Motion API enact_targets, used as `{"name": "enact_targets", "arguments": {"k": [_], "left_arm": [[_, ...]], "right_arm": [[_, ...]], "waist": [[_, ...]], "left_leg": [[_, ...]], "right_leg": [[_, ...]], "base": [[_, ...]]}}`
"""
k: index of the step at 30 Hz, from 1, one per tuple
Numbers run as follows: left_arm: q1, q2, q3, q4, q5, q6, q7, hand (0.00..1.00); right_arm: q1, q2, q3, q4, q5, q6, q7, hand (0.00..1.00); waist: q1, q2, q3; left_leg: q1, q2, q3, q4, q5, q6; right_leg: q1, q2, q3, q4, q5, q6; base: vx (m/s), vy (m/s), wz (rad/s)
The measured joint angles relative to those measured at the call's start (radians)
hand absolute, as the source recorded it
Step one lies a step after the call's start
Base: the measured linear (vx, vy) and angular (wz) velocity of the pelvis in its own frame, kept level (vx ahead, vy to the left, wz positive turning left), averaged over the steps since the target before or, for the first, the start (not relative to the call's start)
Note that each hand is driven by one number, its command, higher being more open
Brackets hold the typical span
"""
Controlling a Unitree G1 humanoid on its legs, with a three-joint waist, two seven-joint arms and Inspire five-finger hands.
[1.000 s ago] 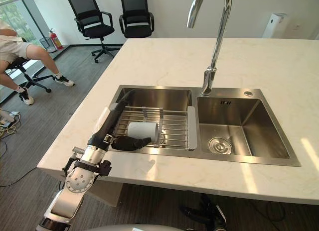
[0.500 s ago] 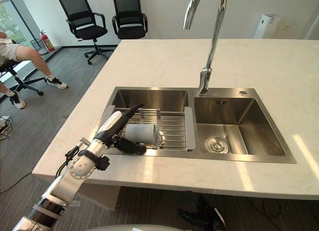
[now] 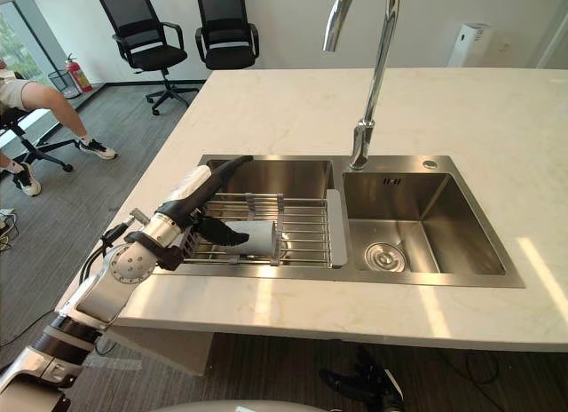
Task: Walk over to the sink, pick up the cup, carry it to the dishwasher, place the cup inside the dishwasher, then close the dishwasher door
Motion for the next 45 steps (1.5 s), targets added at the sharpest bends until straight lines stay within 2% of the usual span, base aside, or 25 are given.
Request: {"name": "enact_targets", "arguments": {"k": [5,8,15,17,19,24,30,38,42,44,45], "left_arm": [[-0.008,0.012,-0.012,0.077,0.006,0.002,-0.027,1.0],[-0.016,0.042,-0.05,0.103,0.038,0.005,-0.044,1.0],[-0.051,0.045,-0.12,0.139,0.083,0.007,-0.057,1.0],[-0.083,0.041,-0.16,0.137,0.104,0.017,-0.062,1.0],[-0.114,0.014,-0.18,0.13,0.127,0.045,-0.059,1.0],[-0.139,-0.021,-0.219,0.093,0.17,0.115,-0.019,1.0],[-0.18,-0.054,-0.284,0.085,0.217,0.173,-0.018,1.0],[-0.217,-0.085,-0.331,0.103,0.221,0.225,-0.024,1.0],[-0.228,-0.088,-0.365,0.133,0.22,0.245,-0.031,1.0],[-0.24,-0.096,-0.376,0.141,0.217,0.259,-0.037,1.0],[-0.24,-0.102,-0.379,0.148,0.217,0.264,-0.041,1.0]], "right_arm": [[0.004,0.0,-0.006,0.0,0.0,0.007,0.0,1.0],[0.004,0.001,-0.006,0.0,0.0,0.011,0.001,1.0],[0.004,0.002,-0.004,0.0,0.0,0.017,-0.001,1.0],[-0.006,-0.003,0.029,-0.003,0.0,0.035,-0.024,1.0],[-0.023,-0.024,0.09,-0.024,0.003,0.077,-0.056,1.0],[-0.066,-0.054,0.163,-0.063,0.004,0.156,-0.156,1.0],[-0.085,-0.057,0.24,-0.104,0.004,0.193,-0.217,1.0],[-0.103,-0.057,0.287,-0.113,0.004,0.218,-0.249,1.0],[-0.121,-0.058,0.302,-0.114,0.004,0.234,-0.261,1.0],[-0.125,-0.058,0.307,-0.121,0.004,0.24,-0.264,1.0],[-0.126,-0.058,0.308,-0.125,0.004,0.245,-0.265,1.0]], "waist": [[-0.007,0.0,0.0],[-0.009,0.0,0.0],[-0.017,0.002,0.002],[-0.018,0.006,0.01],[-0.025,0.014,0.022],[-0.042,0.034,0.048],[-0.047,0.035,0.051],[-0.053,0.039,0.054],[-0.078,0.041,0.055],[-0.086,0.041,0.062],[-0.09,0.042,0.064]], "left_leg": [[0.0,-0.001,-0.001,-0.002,0.0,0.0],[0.001,-0.001,-0.002,-0.003,0.0,0.0],[0.005,-0.002,-0.008,-0.005,0.003,-0.002],[-0.001,-0.009,-0.007,0.002,0.003,-0.001],[-0.021,-0.033,-0.008,0.008,0.009,0.008],[-0.04,-0.07,-0.012,0.008,0.019,0.024],[-0.044,-0.081,-0.014,0.008,0.019,0.026],[-0.042,-0.089,-0.016,0.008,0.019,0.025],[-0.031,-0.088,-0.015,0.008,0.016,0.016],[-0.032,-0.087,-0.013,0.008,0.013,-0.015],[-0.032,-0.087,-0.012,0.008,0.012,-0.019]], "right_leg": [[0.0,-0.001,-0.002,-0.001,0.0,0.0],[0.001,-0.001,-0.004,-0.002,0.0,0.0],[0.005,-0.003,-0.011,-0.003,0.0,0.0],[-0.01,-0.019,-0.006,0.032,-0.016,0.003],[-0.069,-0.051,0.003,0.121,-0.057,0.011],[-0.128,-0.105,0.012,0.215,-0.094,0.026],[-0.146,-0.125,0.016,0.246,-0.107,0.029],[-0.15,-0.138,0.015,0.261,-0.116,0.033],[-0.139,-0.138,0.013,0.252,-0.116,0.034],[-0.139,-0.138,0.016,0.244,-0.113,0.037],[-0.139,-0.138,0.016,0.244,-0.113,0.037]], "base": [[0.0,0.0,0.0],[0.0,0.0,0.0],[0.0,0.0,0.01],[0.0,0.0,0.0],[-0.06,0.028,0.07],[-0.04,0.028,0.08],[0.0,0.008,0.02],[0.0,-0.001,0.0],[0.01,-0.002,0.0],[0.01,-0.002,-0.05],[0.02,-0.003,-0.04]]}}
